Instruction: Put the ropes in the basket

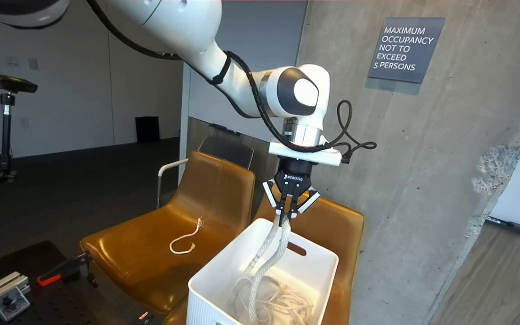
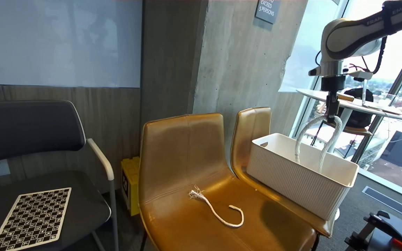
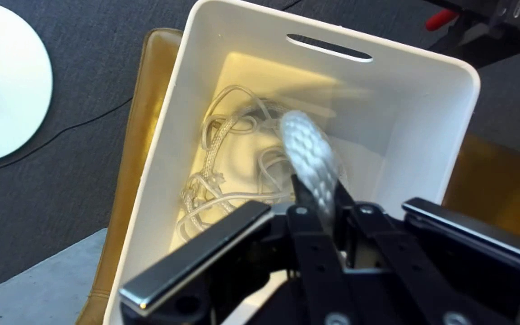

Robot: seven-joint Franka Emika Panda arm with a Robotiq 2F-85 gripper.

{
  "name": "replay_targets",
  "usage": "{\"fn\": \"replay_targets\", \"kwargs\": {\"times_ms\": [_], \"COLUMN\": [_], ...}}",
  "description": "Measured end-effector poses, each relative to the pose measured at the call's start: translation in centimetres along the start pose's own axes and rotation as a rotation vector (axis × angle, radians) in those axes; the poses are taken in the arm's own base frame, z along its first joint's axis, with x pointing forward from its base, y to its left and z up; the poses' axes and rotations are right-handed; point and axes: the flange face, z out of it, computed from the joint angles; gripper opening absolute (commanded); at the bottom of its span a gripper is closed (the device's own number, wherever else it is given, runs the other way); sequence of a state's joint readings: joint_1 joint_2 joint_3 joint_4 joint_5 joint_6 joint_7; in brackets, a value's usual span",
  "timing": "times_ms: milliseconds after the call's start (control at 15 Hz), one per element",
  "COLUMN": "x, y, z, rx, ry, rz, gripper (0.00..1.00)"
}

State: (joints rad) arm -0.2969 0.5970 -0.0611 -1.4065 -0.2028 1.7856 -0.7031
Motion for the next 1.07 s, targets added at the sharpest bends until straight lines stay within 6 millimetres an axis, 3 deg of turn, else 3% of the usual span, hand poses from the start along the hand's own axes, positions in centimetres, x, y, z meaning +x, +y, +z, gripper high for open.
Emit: {"fn": "replay_targets", "kwargs": {"times_ms": [200,600,800,1067], "x": [-0.3,0.8,2.3,5.3], "y": [0.5,-0.6,-4.2,-11.8], "z": [-0.4,-1.4,-0.6,1.9], "rx": [0.069,0.058,0.011,-0.057], "ry": [0.072,0.161,0.217,0.286], "rz": [0.043,0.066,0.036,-0.004], "gripper": [0.51,0.96,1.0,1.0]}}
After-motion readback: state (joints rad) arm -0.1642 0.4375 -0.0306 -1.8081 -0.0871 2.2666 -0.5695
